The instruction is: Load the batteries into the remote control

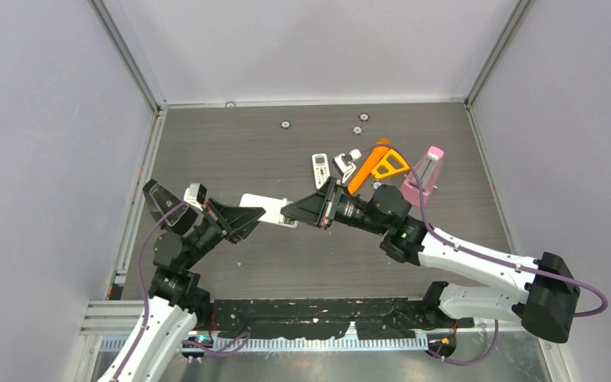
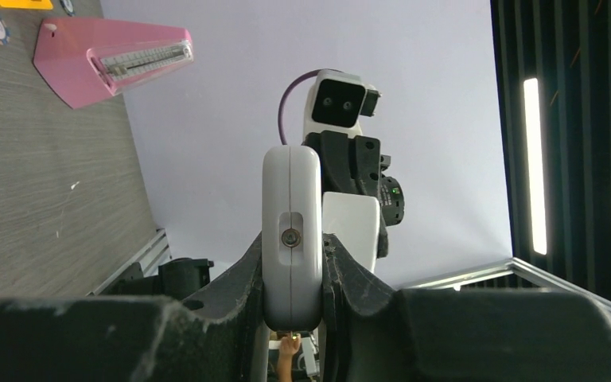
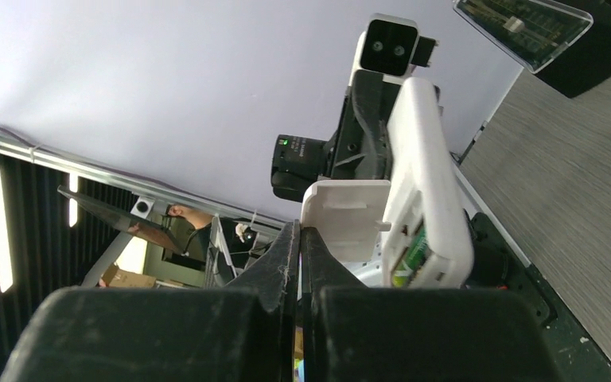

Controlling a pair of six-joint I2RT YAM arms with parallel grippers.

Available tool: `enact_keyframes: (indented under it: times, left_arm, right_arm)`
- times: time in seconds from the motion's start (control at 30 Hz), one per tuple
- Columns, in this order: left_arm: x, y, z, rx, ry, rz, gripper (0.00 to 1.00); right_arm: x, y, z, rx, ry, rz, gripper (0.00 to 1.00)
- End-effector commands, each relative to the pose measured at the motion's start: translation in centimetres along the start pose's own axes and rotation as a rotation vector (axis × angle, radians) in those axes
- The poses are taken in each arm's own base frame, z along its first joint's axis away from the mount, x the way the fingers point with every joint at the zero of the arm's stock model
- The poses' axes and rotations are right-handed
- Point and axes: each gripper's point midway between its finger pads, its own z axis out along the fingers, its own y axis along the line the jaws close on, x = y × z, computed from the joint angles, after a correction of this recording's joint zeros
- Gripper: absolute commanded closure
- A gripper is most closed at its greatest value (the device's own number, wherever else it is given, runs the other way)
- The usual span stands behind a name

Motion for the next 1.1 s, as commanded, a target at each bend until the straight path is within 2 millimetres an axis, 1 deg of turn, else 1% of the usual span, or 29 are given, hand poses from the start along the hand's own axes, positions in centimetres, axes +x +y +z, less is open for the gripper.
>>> enact_keyframes:
  times: [0.0, 0.07, 0.2, 0.5, 0.6, 0.73, 0.83, 0.93, 1.07]
  left_arm:
    - [0.5, -3.3, -0.2, 0.101, 0.018, 0.028, 1.0]
    - [0.5, -3.4, -0.2, 0.105, 0.017, 0.027, 1.0]
    - [0.5, -3.5, -0.3, 0.106, 0.017, 0.025, 1.0]
    - [0.4, -3.2, -0.3, 0.108, 0.008, 0.011, 1.0]
    - [0.5, -3.5, -0.3, 0.117, 0.016, 0.016, 1.0]
    - [0.6, -3.7, -0.4, 0.123, 0.019, 0.02, 1.0]
    - [0.6, -3.5, -0.4, 0.116, 0.017, 0.018, 1.0]
    - [0.5, -3.2, -0.4, 0.107, 0.015, 0.015, 1.0]
    - [0.5, -3.0, -0.4, 0.105, 0.012, 0.014, 1.0]
  right_arm:
    - [-0.4, 1.4, -0.5, -0.043, -0.032, 0.013, 0.95]
    - [-0.5, 0.8, -0.4, -0.031, -0.039, 0.02, 0.95]
    - [-0.6, 0.5, -0.6, -0.024, -0.054, 0.035, 0.95]
    - [-1.1, -0.4, -1.8, 0.018, -0.095, 0.041, 0.95]
    - [-1.1, -1.0, -1.7, 0.026, -0.097, 0.044, 0.95]
    - [-1.0, -1.1, -1.3, 0.01, -0.092, 0.054, 0.95]
    - [-1.1, -0.6, -0.9, -0.023, -0.087, 0.06, 0.95]
    - [-1.3, 0.9, -0.6, -0.078, -0.087, 0.046, 0.95]
    - [-1.5, 1.3, -0.5, -0.09, -0.091, 0.037, 0.95]
